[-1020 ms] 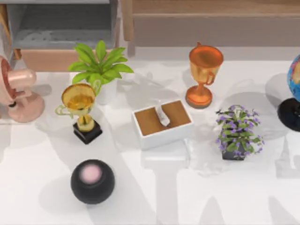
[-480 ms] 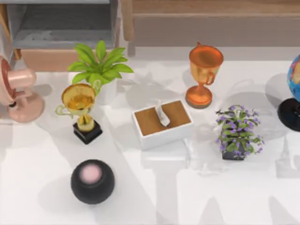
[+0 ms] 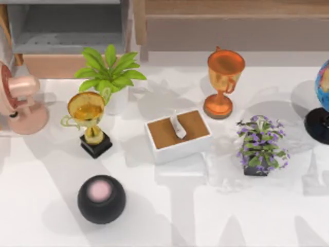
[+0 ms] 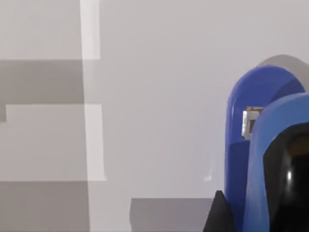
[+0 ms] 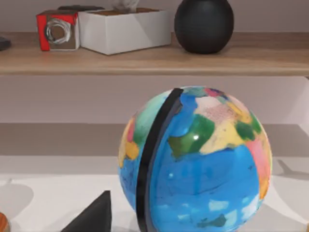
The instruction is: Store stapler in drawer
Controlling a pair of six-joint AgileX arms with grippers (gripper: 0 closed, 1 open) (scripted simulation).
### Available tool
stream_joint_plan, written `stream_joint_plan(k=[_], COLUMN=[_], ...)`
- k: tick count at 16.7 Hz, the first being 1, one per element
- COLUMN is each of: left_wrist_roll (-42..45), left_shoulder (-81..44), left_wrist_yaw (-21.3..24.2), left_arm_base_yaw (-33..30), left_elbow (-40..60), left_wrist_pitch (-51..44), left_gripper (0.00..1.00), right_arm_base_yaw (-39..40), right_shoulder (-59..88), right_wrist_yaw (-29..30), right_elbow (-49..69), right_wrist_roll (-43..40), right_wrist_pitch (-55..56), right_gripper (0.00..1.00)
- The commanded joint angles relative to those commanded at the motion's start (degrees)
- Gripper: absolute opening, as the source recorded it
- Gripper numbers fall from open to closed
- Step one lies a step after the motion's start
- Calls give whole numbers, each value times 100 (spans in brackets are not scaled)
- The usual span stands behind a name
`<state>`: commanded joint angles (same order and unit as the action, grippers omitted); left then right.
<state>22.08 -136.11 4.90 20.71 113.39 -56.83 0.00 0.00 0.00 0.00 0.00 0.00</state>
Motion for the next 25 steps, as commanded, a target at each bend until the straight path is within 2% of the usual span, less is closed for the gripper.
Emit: stream_joint_plan(k=[2, 15, 25], left_wrist_roll=[0, 0, 1], left_shoulder=[0, 0, 1], left_wrist_yaw=[0, 0, 0], left_arm_base_yaw=[0, 0, -10], left_elbow=[0, 0, 1], left_wrist_pitch=[0, 0, 1], left_gripper=[0, 98, 100], right_arm_base_yaw=[0, 0, 0], right_shoulder=[0, 0, 0], right_wrist_yaw=[0, 0, 0], right_elbow=[0, 0, 0], right_wrist_roll=[0, 0, 0], right_wrist_pitch=[0, 0, 0], right_gripper=[100, 100, 100])
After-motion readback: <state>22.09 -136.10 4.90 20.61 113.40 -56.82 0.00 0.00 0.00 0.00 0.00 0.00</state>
